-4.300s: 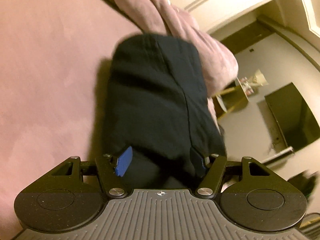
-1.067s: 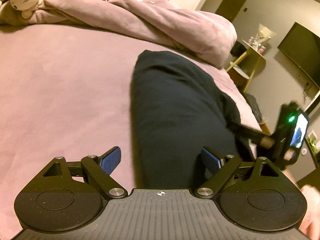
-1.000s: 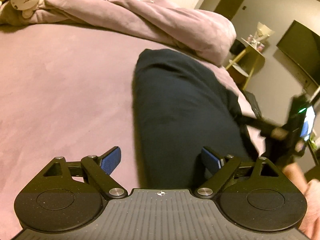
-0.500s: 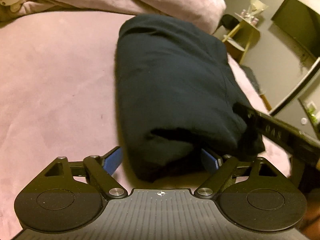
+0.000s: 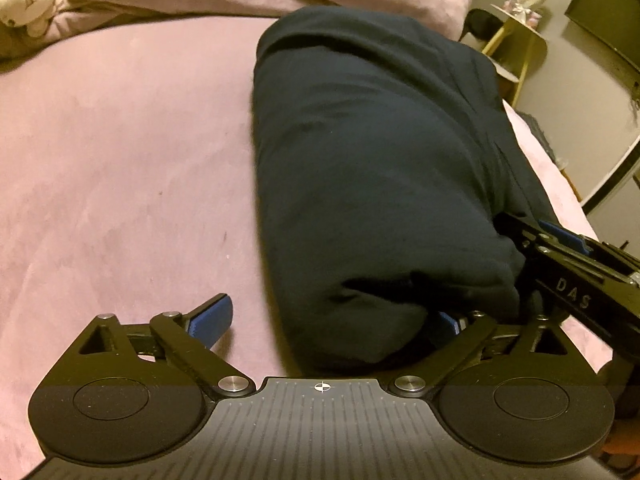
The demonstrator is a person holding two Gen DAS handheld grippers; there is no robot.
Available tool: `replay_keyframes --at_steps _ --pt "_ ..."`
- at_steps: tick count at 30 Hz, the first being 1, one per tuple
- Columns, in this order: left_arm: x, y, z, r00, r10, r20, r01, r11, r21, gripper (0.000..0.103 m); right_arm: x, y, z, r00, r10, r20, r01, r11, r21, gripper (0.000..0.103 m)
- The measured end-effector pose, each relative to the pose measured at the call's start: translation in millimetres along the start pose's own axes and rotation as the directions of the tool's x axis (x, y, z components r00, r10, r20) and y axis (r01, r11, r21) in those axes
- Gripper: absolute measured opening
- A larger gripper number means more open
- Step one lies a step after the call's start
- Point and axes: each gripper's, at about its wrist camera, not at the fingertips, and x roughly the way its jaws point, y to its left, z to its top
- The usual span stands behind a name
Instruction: Fold large clothes
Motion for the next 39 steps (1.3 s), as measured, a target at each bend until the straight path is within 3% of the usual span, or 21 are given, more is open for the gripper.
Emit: replay_keyframes --at_steps 10,14,17,19,22,24,26,27,28,30,31,34,35,39 --pt "-22 21 -12 0.997 -0.014 -0.082 0.012 1.0 -0.023 0.098 -48 -6 17 1.0 0.023 -0.005 -0.022 0.995 0.097 0.045" --pt "-31 41 -27 0.997 -0.033 -0.074 0.027 0.996 -0.082 0.097 -65 -29 7 0.993 0.112 -0.045 -0.096 0.958 0.271 0.056" --pt "-29 42 -32 0.996 -0.04 -0.077 0.032 0.994 -0.102 0.095 -64 -50 -10 0.978 0.194 -0.08 -0.141 0.888 0.438 0.06" --pt "-26 35 -32 0.996 -0.044 -0.079 0.037 0.995 -0.097 0.094 -59 -63 -23 0.963 0.258 -0.084 -0.17 0.814 0.555 0.065" --pt "-23 23 -30 0.997 -0.043 -0.063 0.038 0.997 -0.068 0.094 -52 -76 -37 0.932 0.362 -0.022 -0.246 0.676 0.695 0.071" --pt "-18 14 -30 0.998 -0.035 -0.051 0.033 0.998 -0.05 0.094 -46 -79 -39 0.927 0.375 0.012 -0.265 0.63 0.73 0.071" --pt "-11 5 -28 0.999 -0.017 -0.048 0.015 0.999 -0.032 0.094 -36 -76 -39 0.932 0.362 -0.006 -0.243 0.637 0.731 0.064" --pt "-7 2 -27 0.999 -0.003 -0.051 0.001 1.0 -0.025 0.094 -32 -74 -39 0.934 0.356 -0.012 -0.236 0.642 0.729 0.05" --pt "-5 -1 -28 0.998 0.012 -0.055 -0.013 1.0 -0.021 0.094 -29 -71 -38 0.936 0.352 -0.018 -0.231 0.652 0.722 0.045" --pt "1 -3 -26 0.998 0.037 -0.055 -0.038 0.999 -0.013 0.095 -29 -66 -32 0.947 0.319 -0.045 -0.2 0.692 0.694 0.038" --pt "3 -2 -26 0.998 0.042 -0.054 -0.043 0.999 -0.012 0.095 -31 -65 -29 0.948 0.315 -0.037 -0.205 0.696 0.688 0.036" --pt "3 -1 -30 0.998 0.048 -0.027 -0.048 0.999 0.003 0.096 -33 -79 -33 0.937 0.349 0.008 -0.233 0.609 0.758 0.034" --pt "3 -1 -31 0.999 0.048 -0.023 -0.048 0.999 0.014 0.096 -32 -82 -35 0.941 0.34 0.001 -0.219 0.605 0.765 0.034" --pt "4 10 -36 0.999 0.025 -0.043 -0.024 0.999 0.026 0.096 -15 -78 -44 0.956 0.284 -0.075 -0.149 0.689 0.71 0.034"
